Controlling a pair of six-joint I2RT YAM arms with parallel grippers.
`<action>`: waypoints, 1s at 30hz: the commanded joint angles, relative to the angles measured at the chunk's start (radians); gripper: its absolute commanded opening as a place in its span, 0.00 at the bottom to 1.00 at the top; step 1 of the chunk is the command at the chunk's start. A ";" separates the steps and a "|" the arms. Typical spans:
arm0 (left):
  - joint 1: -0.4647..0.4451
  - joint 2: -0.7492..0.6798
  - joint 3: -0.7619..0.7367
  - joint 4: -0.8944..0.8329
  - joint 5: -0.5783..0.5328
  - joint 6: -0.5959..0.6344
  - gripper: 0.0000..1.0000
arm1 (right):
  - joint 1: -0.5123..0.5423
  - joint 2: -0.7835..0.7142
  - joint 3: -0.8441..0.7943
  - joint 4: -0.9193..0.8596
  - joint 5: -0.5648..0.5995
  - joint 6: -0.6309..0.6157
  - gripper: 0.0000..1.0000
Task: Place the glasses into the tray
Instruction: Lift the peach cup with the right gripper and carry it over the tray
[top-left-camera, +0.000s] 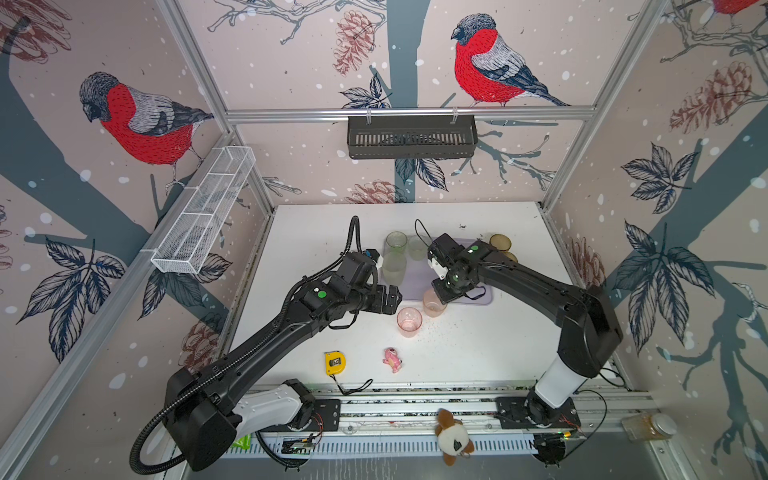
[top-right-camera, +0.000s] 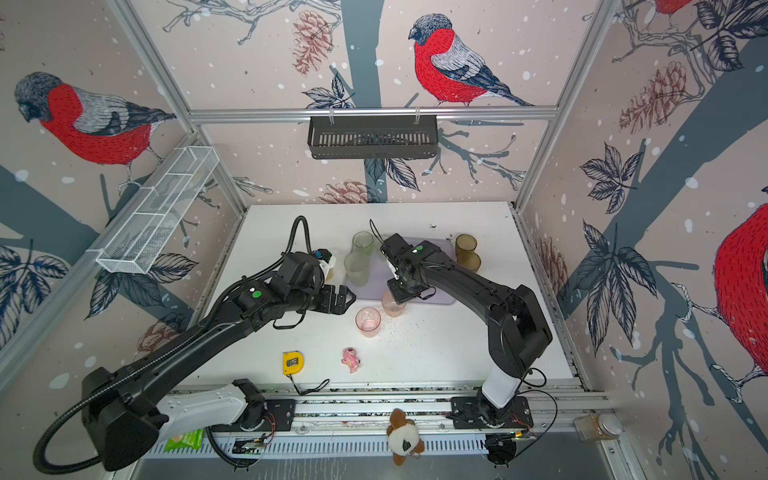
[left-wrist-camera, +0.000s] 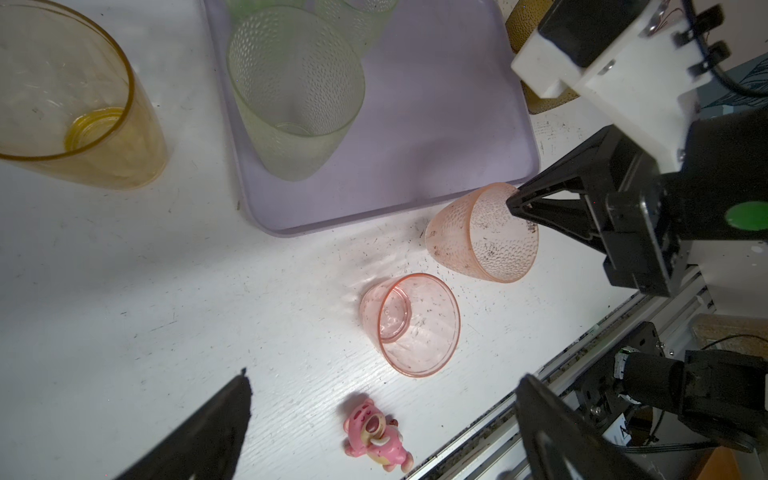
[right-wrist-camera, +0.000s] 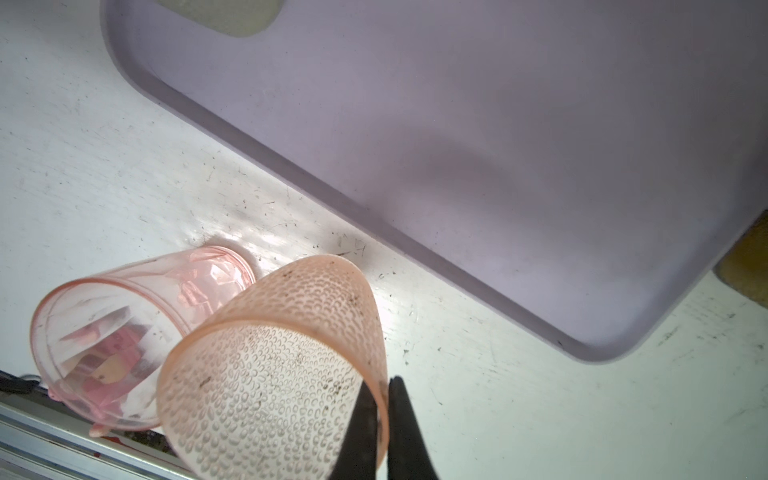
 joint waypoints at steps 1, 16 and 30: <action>0.001 -0.006 -0.001 0.047 0.000 0.007 0.99 | -0.017 0.001 0.030 -0.041 0.024 -0.025 0.01; 0.001 -0.018 0.003 0.027 -0.030 0.008 0.99 | -0.126 0.054 0.184 -0.101 0.013 -0.067 0.01; 0.002 -0.012 0.016 0.006 -0.047 0.006 0.99 | -0.197 0.142 0.337 -0.117 0.032 -0.071 0.01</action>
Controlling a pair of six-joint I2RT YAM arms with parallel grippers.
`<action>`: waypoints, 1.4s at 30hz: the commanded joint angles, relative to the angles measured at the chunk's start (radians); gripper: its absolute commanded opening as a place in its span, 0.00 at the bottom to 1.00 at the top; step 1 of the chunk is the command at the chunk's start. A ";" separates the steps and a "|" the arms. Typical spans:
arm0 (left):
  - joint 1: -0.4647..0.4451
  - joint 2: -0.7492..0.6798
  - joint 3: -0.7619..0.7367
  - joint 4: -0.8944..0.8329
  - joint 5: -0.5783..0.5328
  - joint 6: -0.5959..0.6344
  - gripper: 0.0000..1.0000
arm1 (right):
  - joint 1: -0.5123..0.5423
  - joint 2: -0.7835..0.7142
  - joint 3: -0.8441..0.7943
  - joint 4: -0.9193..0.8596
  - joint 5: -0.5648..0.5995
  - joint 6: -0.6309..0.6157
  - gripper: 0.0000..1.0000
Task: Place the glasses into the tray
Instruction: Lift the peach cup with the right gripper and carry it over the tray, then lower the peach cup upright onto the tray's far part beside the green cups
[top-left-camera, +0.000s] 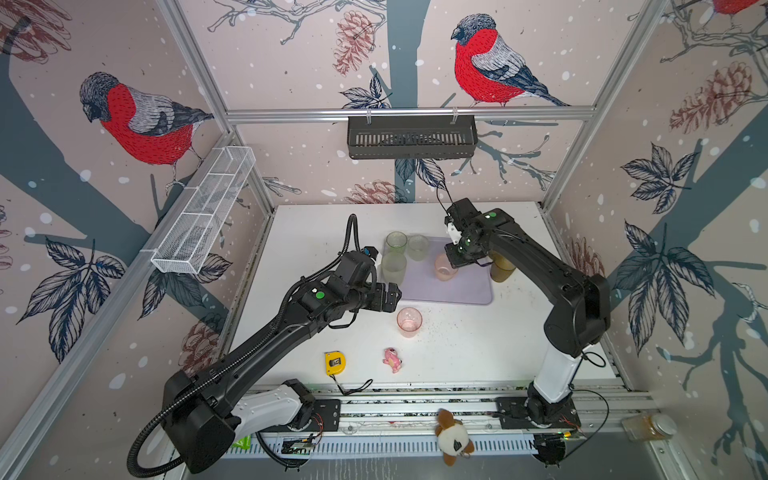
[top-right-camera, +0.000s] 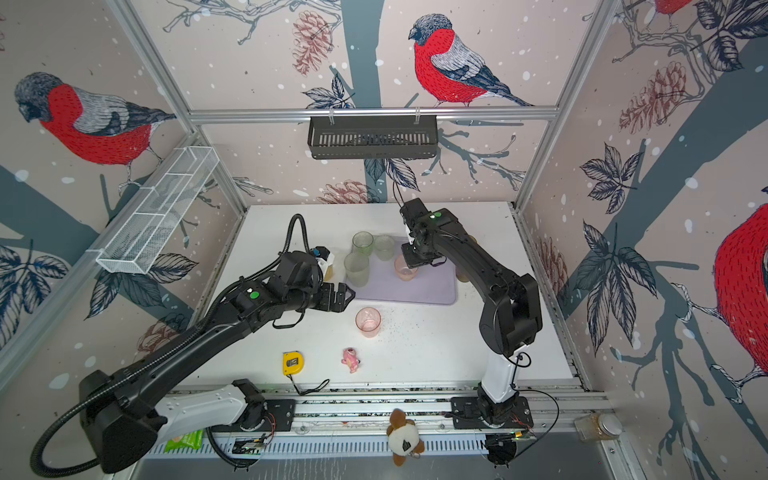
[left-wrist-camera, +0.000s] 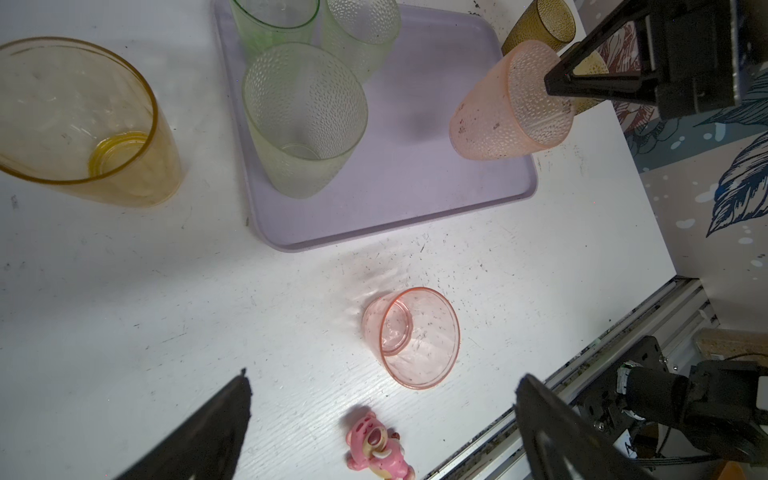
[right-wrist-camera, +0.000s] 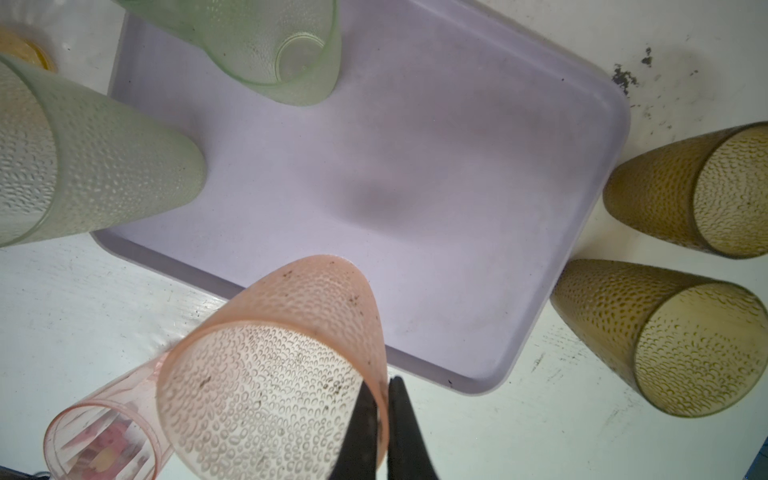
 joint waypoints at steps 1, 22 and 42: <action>0.001 0.000 0.009 -0.010 -0.018 0.006 0.99 | -0.009 0.012 0.022 -0.018 0.013 -0.012 0.01; 0.001 0.007 0.021 -0.015 -0.024 -0.007 0.99 | -0.103 0.151 0.169 0.031 -0.002 -0.028 0.01; 0.002 0.017 0.040 -0.011 -0.031 -0.029 0.99 | -0.143 0.369 0.421 -0.013 -0.011 -0.058 0.01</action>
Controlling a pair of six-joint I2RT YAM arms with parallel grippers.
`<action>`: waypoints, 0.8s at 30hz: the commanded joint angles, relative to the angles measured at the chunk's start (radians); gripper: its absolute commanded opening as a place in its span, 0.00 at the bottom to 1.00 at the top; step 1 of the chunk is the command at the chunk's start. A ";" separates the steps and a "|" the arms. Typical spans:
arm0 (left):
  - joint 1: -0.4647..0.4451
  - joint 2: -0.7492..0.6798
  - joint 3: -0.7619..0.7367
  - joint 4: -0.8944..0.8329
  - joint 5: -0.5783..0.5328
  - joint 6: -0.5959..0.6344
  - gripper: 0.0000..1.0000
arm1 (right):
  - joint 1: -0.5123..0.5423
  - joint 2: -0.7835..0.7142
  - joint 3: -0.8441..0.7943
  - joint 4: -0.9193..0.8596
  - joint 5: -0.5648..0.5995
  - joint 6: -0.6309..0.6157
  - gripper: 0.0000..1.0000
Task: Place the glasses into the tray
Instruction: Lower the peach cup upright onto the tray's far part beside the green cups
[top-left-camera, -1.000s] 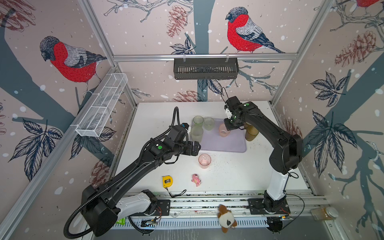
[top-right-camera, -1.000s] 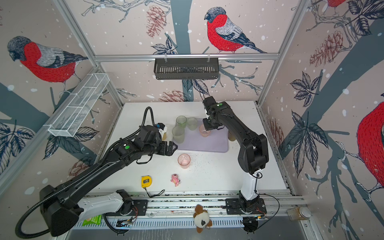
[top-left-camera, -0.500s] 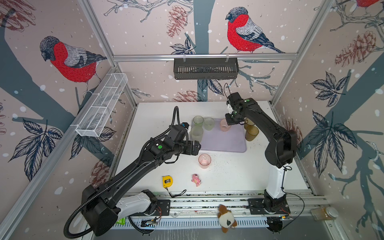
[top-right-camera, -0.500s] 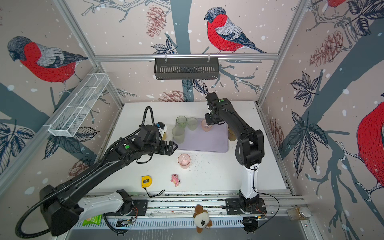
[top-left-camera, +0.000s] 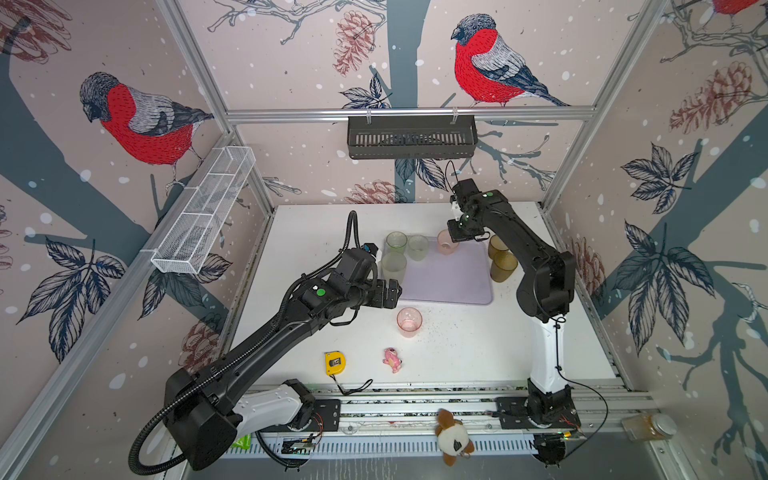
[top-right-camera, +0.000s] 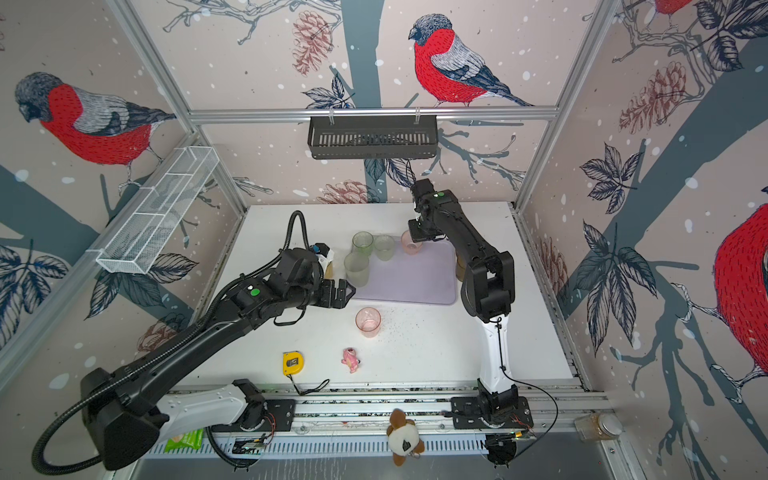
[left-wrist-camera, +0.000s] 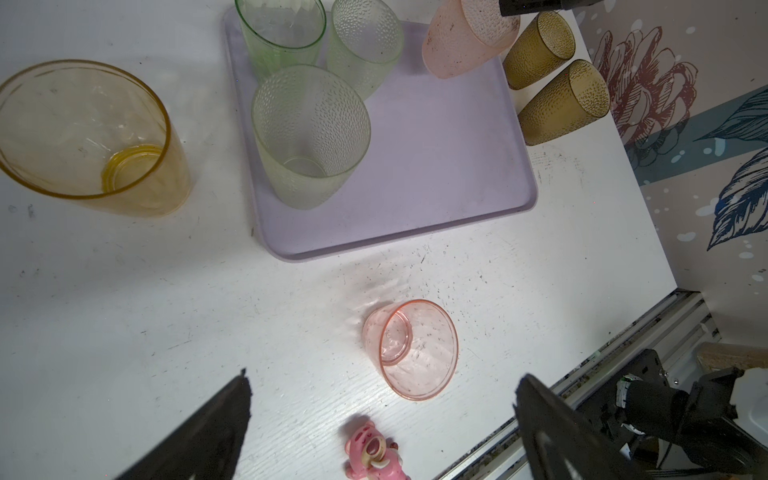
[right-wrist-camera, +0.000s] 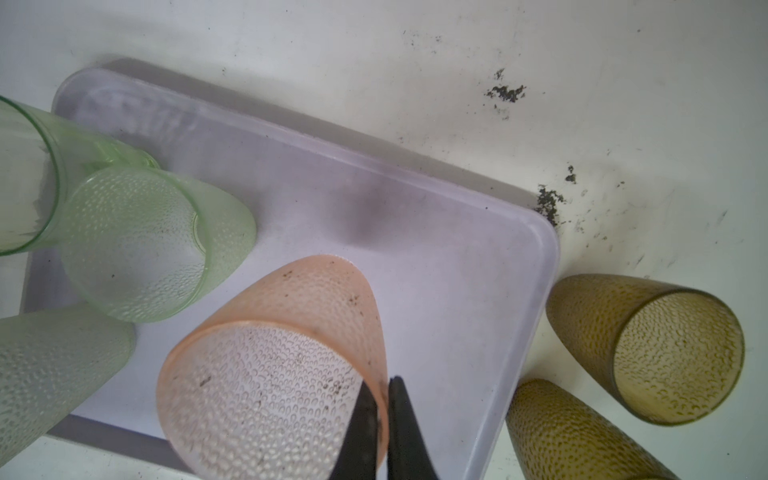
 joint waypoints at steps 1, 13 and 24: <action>0.001 0.002 0.011 -0.011 -0.012 -0.007 0.99 | -0.001 0.028 0.030 -0.016 -0.012 -0.010 0.00; 0.001 0.011 0.031 -0.023 -0.022 -0.006 0.99 | -0.012 0.096 0.068 0.007 -0.038 -0.001 0.00; 0.001 0.013 0.029 -0.024 -0.029 -0.009 0.99 | -0.015 0.128 0.069 0.025 -0.054 0.003 0.01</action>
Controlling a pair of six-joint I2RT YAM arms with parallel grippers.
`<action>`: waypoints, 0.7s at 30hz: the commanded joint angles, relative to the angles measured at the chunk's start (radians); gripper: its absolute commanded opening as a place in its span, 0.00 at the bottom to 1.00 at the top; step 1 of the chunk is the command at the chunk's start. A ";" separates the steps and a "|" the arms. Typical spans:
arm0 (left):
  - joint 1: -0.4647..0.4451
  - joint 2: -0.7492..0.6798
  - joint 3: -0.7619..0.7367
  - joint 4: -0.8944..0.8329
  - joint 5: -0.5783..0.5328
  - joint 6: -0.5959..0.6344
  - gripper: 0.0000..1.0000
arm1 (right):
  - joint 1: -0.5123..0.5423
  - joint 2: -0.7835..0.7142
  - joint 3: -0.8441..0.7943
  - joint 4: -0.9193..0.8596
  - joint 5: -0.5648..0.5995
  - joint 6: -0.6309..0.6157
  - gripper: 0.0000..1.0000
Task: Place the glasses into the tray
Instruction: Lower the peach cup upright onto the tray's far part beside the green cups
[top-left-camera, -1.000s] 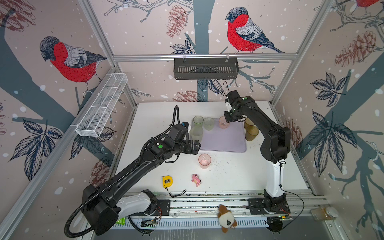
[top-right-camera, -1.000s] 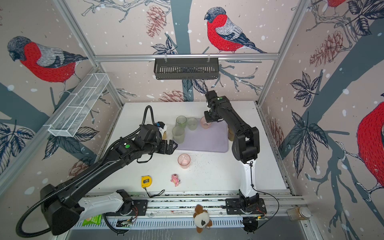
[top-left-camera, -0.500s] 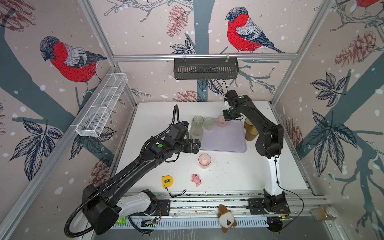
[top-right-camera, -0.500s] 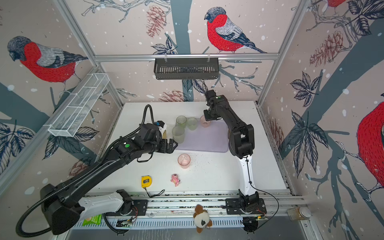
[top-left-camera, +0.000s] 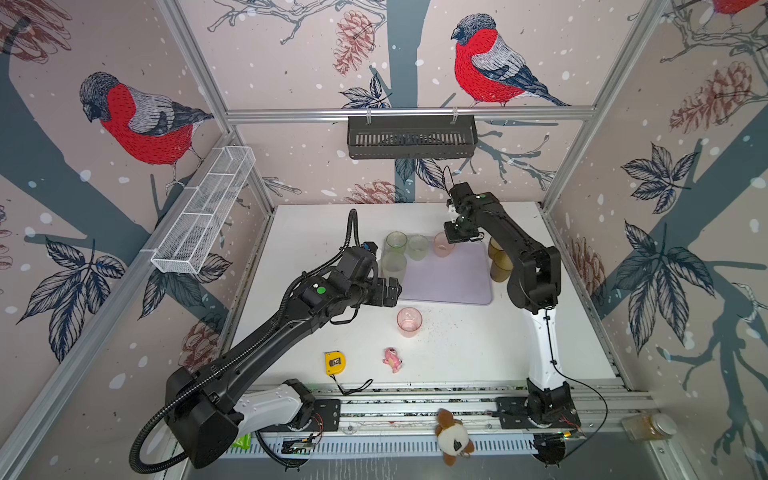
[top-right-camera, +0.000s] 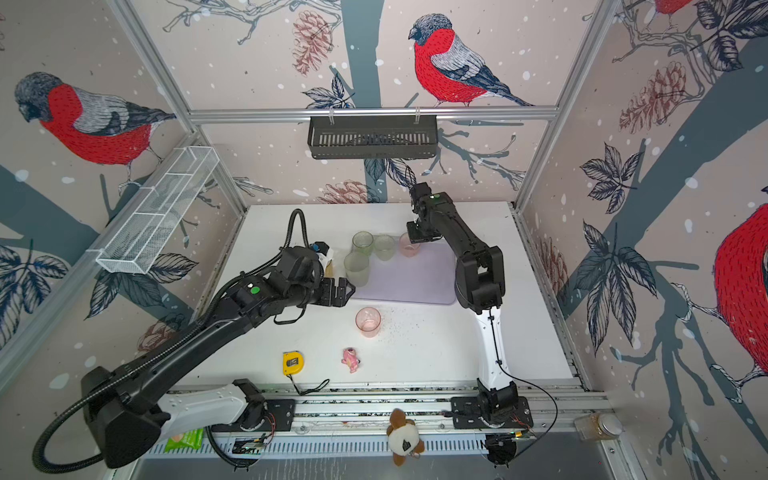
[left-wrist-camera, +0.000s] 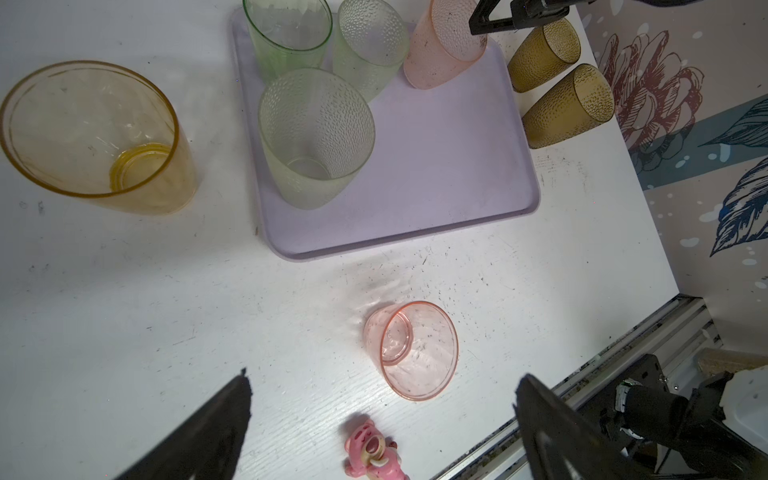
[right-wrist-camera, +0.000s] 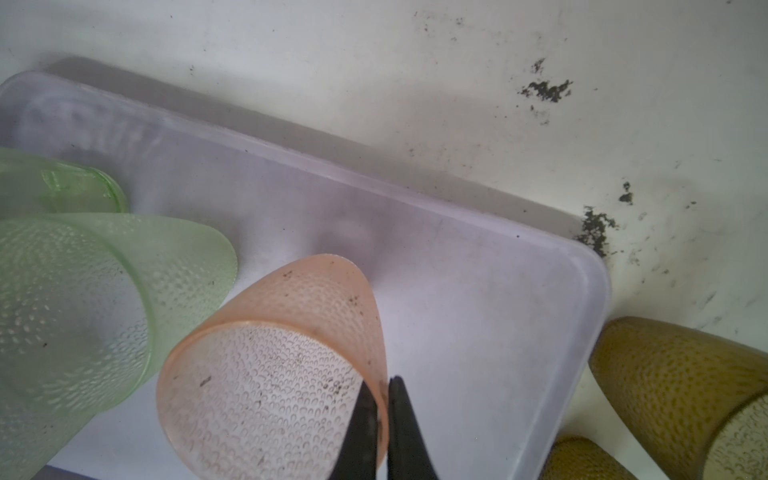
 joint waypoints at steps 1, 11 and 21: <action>0.001 0.002 0.003 0.002 -0.013 -0.005 0.99 | -0.002 0.005 -0.001 0.014 -0.011 0.000 0.01; 0.001 -0.001 -0.005 0.004 -0.015 -0.011 0.99 | -0.005 0.018 -0.005 0.026 -0.019 0.007 0.01; 0.001 -0.006 -0.006 0.003 -0.019 -0.013 0.99 | -0.010 0.023 -0.012 0.035 -0.023 0.008 0.02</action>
